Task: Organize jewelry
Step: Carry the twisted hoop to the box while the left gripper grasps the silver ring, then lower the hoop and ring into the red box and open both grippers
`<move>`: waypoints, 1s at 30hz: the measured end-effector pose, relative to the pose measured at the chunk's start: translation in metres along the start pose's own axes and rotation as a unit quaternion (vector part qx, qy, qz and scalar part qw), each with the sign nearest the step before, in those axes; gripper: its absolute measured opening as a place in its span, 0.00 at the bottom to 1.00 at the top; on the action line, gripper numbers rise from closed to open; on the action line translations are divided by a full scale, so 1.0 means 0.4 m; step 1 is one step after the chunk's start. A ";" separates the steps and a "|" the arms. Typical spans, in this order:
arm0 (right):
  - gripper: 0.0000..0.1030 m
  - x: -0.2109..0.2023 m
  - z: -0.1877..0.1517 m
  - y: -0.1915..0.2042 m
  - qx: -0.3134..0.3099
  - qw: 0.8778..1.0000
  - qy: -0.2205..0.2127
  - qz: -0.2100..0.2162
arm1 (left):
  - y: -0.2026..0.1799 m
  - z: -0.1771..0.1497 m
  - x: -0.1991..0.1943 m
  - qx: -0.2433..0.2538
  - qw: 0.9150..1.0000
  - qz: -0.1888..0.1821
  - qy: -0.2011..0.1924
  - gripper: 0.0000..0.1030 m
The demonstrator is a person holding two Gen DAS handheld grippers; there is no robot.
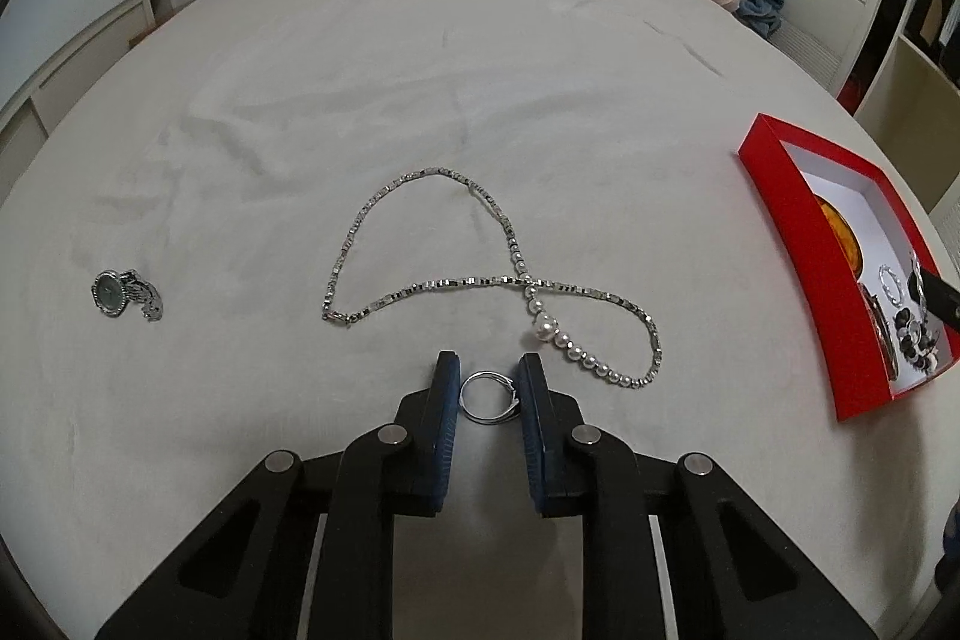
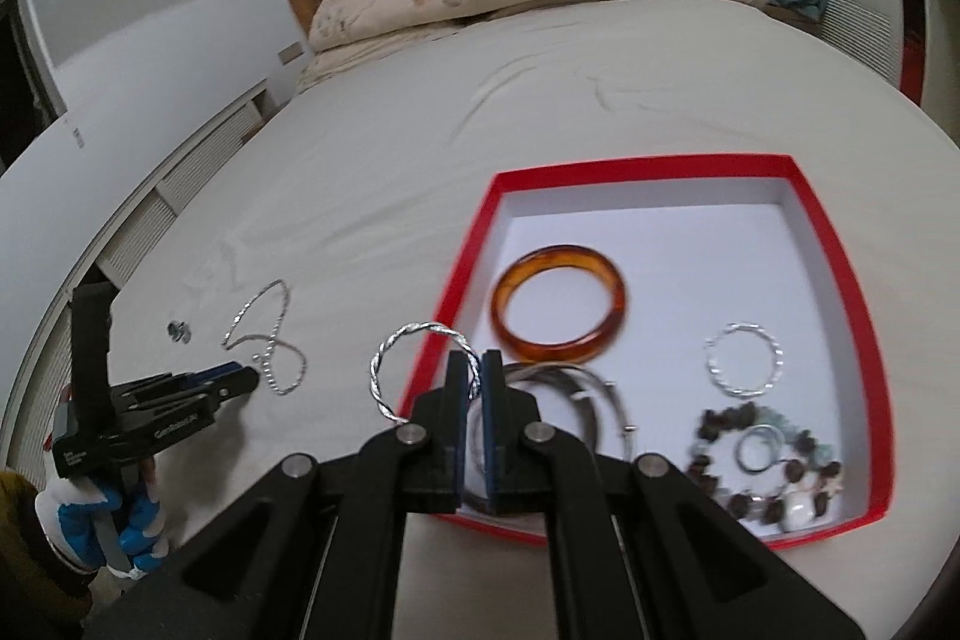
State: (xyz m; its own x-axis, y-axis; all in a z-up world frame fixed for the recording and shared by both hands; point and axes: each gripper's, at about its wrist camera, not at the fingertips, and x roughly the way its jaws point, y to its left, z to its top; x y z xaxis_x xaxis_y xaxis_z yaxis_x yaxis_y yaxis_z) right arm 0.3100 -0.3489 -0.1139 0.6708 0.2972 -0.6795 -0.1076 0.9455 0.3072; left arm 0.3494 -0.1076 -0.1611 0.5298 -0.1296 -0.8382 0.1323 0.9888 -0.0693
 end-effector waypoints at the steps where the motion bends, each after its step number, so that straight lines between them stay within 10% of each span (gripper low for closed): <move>1: 0.04 -0.002 0.001 -0.009 0.002 1.000 -0.001 -0.002 | 0.001 -0.002 -0.004 0.001 1.000 0.001 0.000 0.19; 30: 0.04 -0.029 0.064 -0.213 0.037 0.995 -0.040 -0.083 | -0.483 0.153 -0.036 0.123 0.984 -0.121 -0.052 0.19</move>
State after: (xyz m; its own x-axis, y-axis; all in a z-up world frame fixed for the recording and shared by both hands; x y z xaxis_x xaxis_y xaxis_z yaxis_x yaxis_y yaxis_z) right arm 0.3302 -0.4363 -0.1149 0.7320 0.1234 -0.6701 0.0614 0.9675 0.2453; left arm 0.3676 -0.3013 -0.1026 0.5391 -0.3778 -0.7528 0.4573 0.8818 -0.1151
